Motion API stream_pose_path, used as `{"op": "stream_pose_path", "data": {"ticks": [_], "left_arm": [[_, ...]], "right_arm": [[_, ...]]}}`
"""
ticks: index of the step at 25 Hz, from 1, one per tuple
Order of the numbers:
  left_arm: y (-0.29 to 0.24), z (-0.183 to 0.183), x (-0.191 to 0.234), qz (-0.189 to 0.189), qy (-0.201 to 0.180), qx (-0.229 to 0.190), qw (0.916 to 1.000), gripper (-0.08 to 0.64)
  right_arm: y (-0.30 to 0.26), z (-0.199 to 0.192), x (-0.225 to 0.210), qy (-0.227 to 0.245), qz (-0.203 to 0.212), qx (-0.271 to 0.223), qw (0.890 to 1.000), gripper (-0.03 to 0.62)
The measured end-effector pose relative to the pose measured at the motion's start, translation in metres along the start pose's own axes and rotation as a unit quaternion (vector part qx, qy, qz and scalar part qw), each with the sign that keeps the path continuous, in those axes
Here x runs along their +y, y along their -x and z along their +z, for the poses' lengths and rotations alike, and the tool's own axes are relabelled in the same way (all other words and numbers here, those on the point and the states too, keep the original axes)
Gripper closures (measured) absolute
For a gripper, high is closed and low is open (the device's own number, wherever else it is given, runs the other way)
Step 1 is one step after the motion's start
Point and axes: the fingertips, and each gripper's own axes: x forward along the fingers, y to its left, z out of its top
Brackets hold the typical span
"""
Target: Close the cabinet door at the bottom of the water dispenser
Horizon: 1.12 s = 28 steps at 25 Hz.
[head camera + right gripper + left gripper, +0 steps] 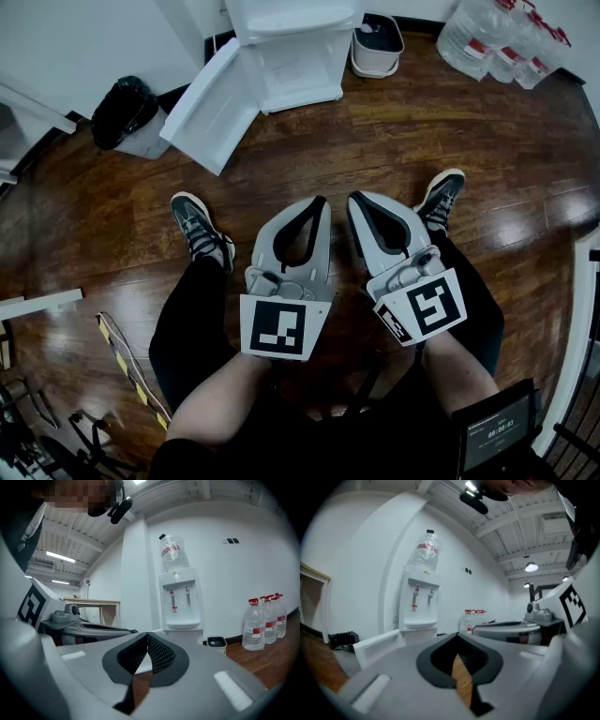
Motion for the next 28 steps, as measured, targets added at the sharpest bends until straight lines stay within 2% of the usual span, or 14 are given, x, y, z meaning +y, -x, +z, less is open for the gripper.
{"op": "stream_pose_path", "data": {"ticks": [7, 9, 14, 19, 23, 28], "left_arm": [[0.001, 0.006, 0.0, -0.005, 0.009, -0.014, 0.9998, 0.54], [0.001, 0.008, -0.001, -0.011, 0.002, -0.019, 0.9998, 0.534], [-0.002, 0.001, 0.012, -0.007, 0.013, -0.004, 0.9999, 0.468], [-0.007, -0.003, 0.028, 0.007, 0.019, 0.005, 0.9998, 0.434], [-0.017, -0.001, 0.049, 0.026, 0.014, 0.013, 0.9995, 0.42], [-0.022, -0.008, 0.094, 0.069, 0.016, 0.028, 0.9971, 0.42]], "right_arm": [[-0.002, -0.001, 0.0, -0.002, 0.001, 0.003, 1.0, 0.588], [-0.004, -0.002, 0.001, -0.002, 0.004, 0.005, 1.0, 0.588], [-0.007, -0.01, -0.007, -0.01, -0.004, 0.02, 1.0, 0.588], [-0.018, -0.01, -0.02, -0.029, -0.014, 0.031, 0.999, 0.579], [-0.039, -0.006, -0.023, -0.042, 0.001, 0.046, 0.998, 0.508], [-0.066, -0.007, -0.019, -0.029, 0.024, 0.063, 0.997, 0.493]]}}
